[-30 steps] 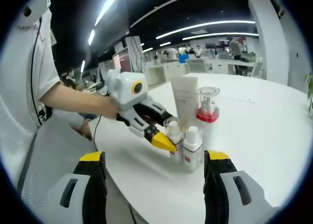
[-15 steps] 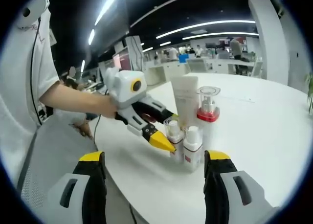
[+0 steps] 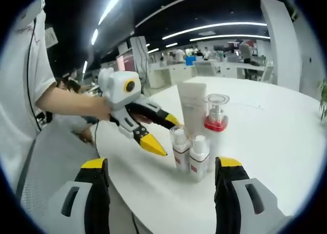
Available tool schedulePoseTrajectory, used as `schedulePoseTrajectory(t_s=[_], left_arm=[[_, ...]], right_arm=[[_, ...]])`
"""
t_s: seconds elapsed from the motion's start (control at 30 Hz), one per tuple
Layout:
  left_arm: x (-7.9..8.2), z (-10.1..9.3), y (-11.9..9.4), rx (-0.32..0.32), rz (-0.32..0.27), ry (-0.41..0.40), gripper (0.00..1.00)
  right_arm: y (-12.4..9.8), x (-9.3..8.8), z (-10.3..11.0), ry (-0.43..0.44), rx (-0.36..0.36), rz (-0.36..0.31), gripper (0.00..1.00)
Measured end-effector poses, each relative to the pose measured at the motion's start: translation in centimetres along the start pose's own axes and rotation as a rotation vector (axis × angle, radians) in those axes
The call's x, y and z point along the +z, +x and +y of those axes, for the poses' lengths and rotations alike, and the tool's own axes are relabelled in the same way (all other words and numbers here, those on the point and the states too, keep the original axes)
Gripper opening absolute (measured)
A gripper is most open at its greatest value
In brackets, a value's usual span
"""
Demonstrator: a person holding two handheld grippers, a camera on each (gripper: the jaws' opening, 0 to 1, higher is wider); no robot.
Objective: Arrange the skincare products in the storage area until every visible bottle or jar stands upright without overlapping.
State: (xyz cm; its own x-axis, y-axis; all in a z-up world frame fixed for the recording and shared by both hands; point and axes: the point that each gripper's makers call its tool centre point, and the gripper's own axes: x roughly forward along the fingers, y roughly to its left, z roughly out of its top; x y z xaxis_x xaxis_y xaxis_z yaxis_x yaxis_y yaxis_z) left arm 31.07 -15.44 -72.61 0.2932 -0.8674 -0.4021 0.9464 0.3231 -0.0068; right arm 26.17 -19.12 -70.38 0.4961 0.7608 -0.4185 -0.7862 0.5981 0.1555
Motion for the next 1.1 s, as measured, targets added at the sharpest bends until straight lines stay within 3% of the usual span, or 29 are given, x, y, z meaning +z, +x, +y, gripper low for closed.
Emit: schedulePoseTrajectory(t_s=[0.3, 0.57, 0.7, 0.9, 1.1], left_arm=[[-0.2, -0.3, -3.2, 0.078, -0.018, -0.089, 0.42], [-0.1, -1.0, -6.9, 0.169, -0.061, -0.181, 0.57], [-1.1, -1.5, -9.0, 0.224, -0.056, -0.219, 0.72], [-2.1, -2.3, -11.6, 0.265, -0.045, -0.256, 0.75], [-2.7, -2.9, -14.1, 0.327, -0.052, -0.296, 0.82]], right_arm=[[0.0, 0.8, 0.3, 0.026, -0.03, 0.001, 0.87], [0.1, 1.3, 0.3, 0.099, -0.039, -0.032, 0.9], [-0.1, 1.3, 0.3, 0.113, -0.049, -0.035, 0.92], [-0.5, 1.8, 1.0, 0.117, -0.06, -0.062, 0.94], [-0.6, 1.1, 1.3, 0.089, -0.08, -0.038, 0.97]])
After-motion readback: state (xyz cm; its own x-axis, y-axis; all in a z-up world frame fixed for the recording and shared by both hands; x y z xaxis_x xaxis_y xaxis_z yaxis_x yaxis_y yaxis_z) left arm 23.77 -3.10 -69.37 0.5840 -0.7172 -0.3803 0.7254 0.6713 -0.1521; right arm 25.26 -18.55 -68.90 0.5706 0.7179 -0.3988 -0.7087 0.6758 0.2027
